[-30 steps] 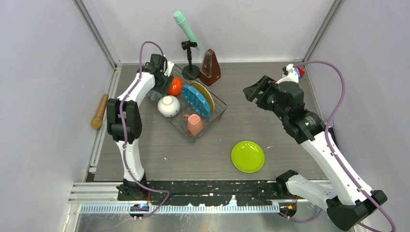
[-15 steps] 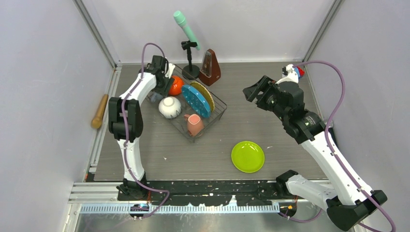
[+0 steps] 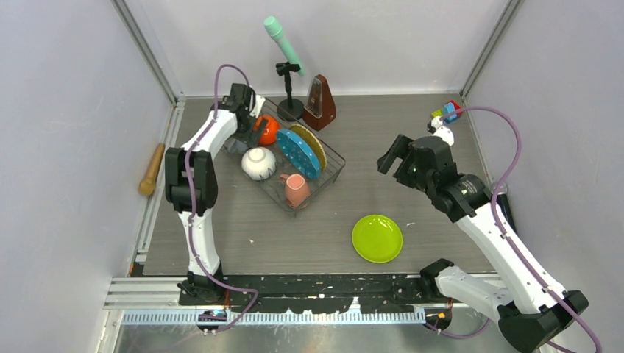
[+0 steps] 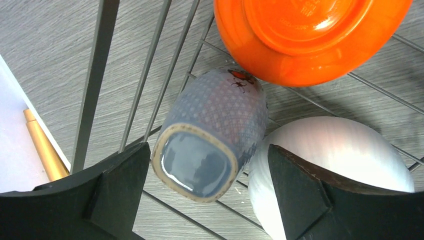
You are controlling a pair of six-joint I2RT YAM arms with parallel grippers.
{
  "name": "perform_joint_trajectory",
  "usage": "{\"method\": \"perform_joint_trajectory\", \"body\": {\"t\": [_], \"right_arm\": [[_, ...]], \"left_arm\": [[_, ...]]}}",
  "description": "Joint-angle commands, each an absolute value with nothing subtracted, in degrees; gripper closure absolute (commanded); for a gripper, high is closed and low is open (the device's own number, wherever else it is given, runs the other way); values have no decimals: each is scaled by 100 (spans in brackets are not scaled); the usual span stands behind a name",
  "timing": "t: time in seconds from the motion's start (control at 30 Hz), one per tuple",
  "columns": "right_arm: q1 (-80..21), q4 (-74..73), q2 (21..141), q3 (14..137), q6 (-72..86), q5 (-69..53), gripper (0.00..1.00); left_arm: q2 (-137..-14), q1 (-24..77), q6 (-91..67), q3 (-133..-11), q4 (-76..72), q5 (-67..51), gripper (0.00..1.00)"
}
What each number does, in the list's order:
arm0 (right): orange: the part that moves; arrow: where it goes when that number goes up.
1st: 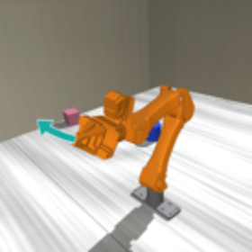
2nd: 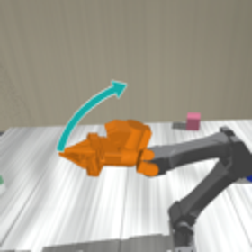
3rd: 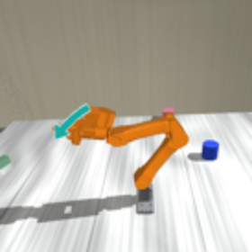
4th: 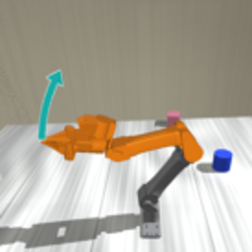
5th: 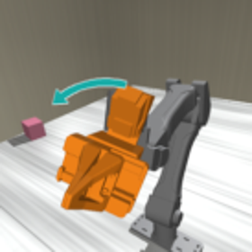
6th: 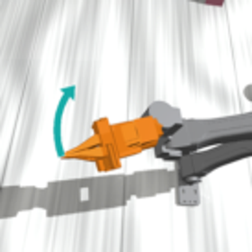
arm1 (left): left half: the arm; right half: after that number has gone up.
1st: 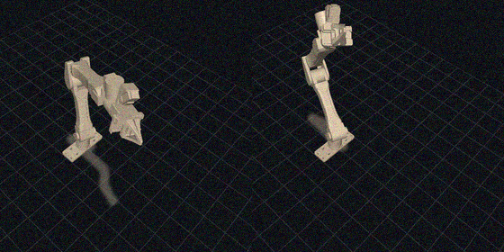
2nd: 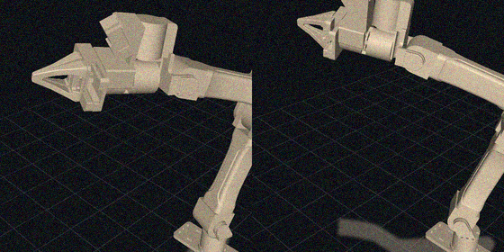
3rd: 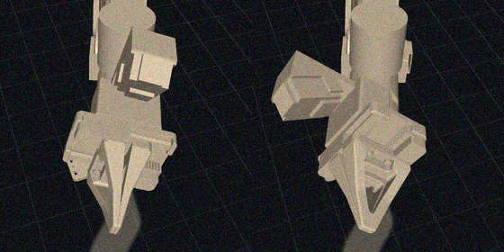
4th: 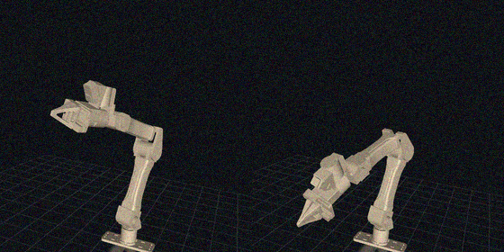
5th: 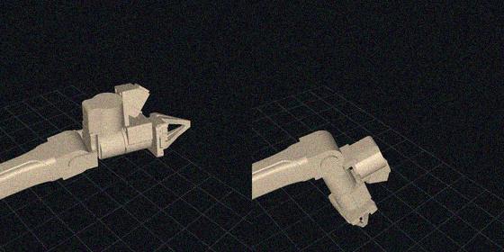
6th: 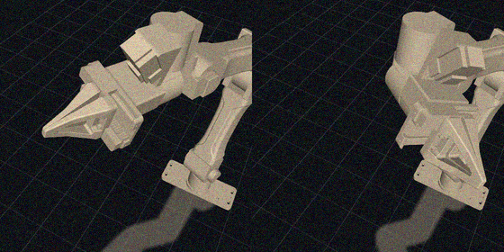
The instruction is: Load the mixed dishes into the dish rack
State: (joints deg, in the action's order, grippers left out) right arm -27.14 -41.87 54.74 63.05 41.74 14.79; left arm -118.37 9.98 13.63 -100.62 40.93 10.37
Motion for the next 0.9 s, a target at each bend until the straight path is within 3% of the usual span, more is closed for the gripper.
{"method": "perform_joint_trajectory", "body": {"t": [0.0, 0.37, 0.53, 0.67, 0.87], "right_arm": [[-2705, -4846, 5488, 5955, 4407, 1815, 8], [-2707, -4899, 4998, 4467, 5214, 1283, 12], [-2707, -5230, 4869, 4069, 5778, 1464, 19], [-2707, -5296, 4784, 3735, 6231, 1275, 20], [-2709, -5459, 4715, 3324, 6607, 1261, 16]], "left_arm": [[-11387, 985, 1297, -10289, 4109, 1094, 9], [-10561, 1047, 1190, -10671, 4622, 640, 7], [-10066, 1128, 418, -10963, 5244, -27, 10], [-9460, 1228, -677, -10565, 5195, -1014, 11], [-8583, 1705, -1161, -9813, 5168, -1202, 12]]}}
